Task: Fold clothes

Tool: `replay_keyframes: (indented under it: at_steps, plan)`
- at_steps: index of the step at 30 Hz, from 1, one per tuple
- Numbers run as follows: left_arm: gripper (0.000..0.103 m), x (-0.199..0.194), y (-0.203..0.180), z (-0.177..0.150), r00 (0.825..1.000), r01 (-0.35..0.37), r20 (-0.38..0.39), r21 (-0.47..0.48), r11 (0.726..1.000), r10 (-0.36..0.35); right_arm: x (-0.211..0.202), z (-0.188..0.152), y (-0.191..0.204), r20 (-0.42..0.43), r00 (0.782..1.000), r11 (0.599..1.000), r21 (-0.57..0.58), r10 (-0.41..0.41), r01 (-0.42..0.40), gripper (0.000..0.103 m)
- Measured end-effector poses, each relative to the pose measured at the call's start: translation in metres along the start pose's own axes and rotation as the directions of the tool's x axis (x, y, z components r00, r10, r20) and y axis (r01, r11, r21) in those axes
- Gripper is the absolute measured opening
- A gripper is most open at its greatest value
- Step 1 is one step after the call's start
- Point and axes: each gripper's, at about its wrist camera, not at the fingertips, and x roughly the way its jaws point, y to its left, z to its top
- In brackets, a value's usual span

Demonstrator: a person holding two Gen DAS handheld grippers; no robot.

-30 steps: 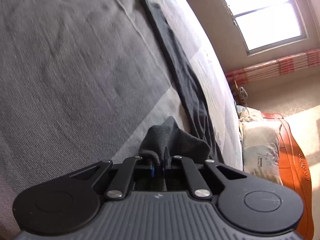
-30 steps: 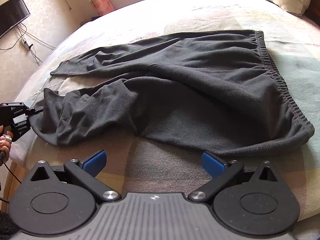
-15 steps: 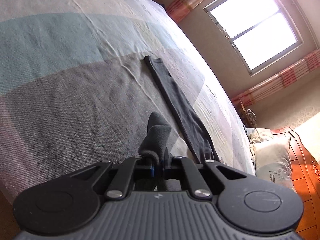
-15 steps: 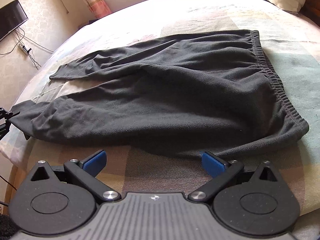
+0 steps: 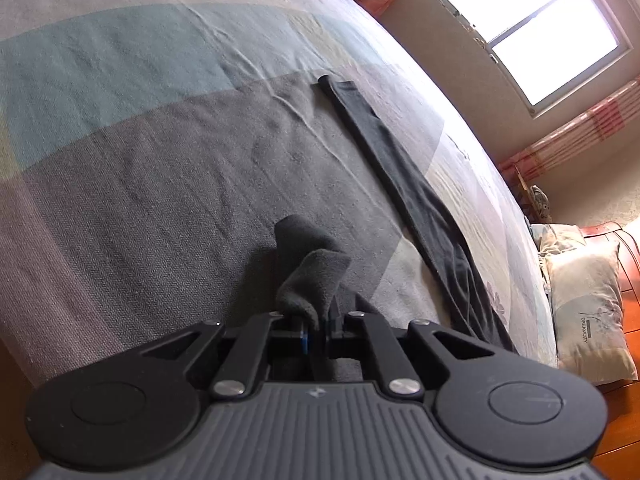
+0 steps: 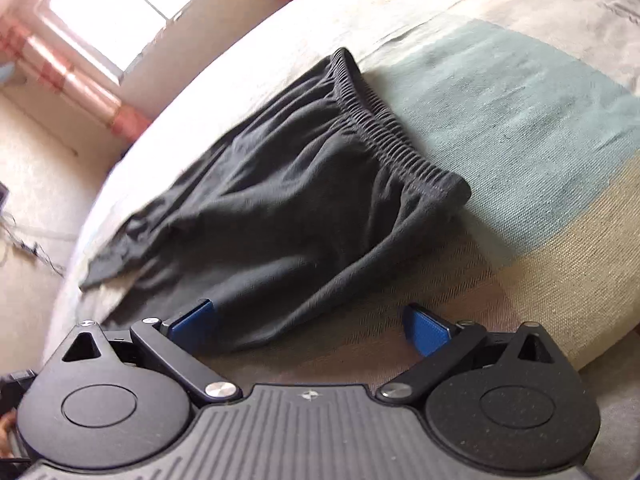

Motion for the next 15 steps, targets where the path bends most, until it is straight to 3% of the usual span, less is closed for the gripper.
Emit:
replay_keyframes:
  at_steps: [3,5,6,8,9,10,11,13,15]
  plan:
    - [0.006,0.001,-0.001,-0.002,1.0,-0.007,-0.006,0.004,1.0,0.007,0.006,0.009,-0.012,0.047,0.998,0.997,0.069,0.041,-0.044,0.101]
    - [0.006,0.002,-0.002,-0.002,1.0,-0.007,-0.006,0.003,1.0,0.007,0.01,0.013,-0.015,0.074,0.996,0.995,0.086,0.041,-0.047,0.095]
    - [0.006,0.001,-0.002,-0.003,1.0,-0.007,-0.005,0.002,1.0,0.007,0.01,0.013,-0.015,0.08,0.997,0.997,0.076,0.023,-0.029,0.087]
    - [0.006,0.0,-0.003,-0.004,1.0,-0.008,-0.003,0.002,1.0,0.008,0.007,0.012,-0.017,0.086,0.996,0.998,0.066,-0.023,0.018,0.064]
    - [0.006,-0.001,-0.004,-0.004,1.0,-0.01,-0.002,0.005,1.0,0.01,0.005,0.011,-0.019,0.088,0.995,0.997,0.067,-0.048,0.042,0.043]
    - [0.006,-0.003,-0.005,-0.004,1.0,-0.012,-0.001,0.007,1.0,0.012,0.003,0.011,-0.024,0.086,0.994,0.995,0.079,-0.065,0.059,0.014]
    - [0.006,-0.005,-0.005,-0.004,1.0,-0.01,0.002,0.007,1.0,0.01,0.001,0.012,-0.029,0.082,0.995,0.994,0.1,-0.06,0.052,0.005]
    - [0.006,-0.011,-0.006,-0.003,1.0,0.002,0.011,0.001,1.0,-0.002,-0.003,0.013,-0.039,0.075,0.996,0.99,0.135,-0.051,0.041,0.005]
    - [0.006,-0.021,-0.007,-0.001,1.0,0.013,0.024,-0.001,1.0,-0.013,-0.009,0.016,-0.03,0.08,0.995,0.995,0.084,-0.054,0.047,0.004]
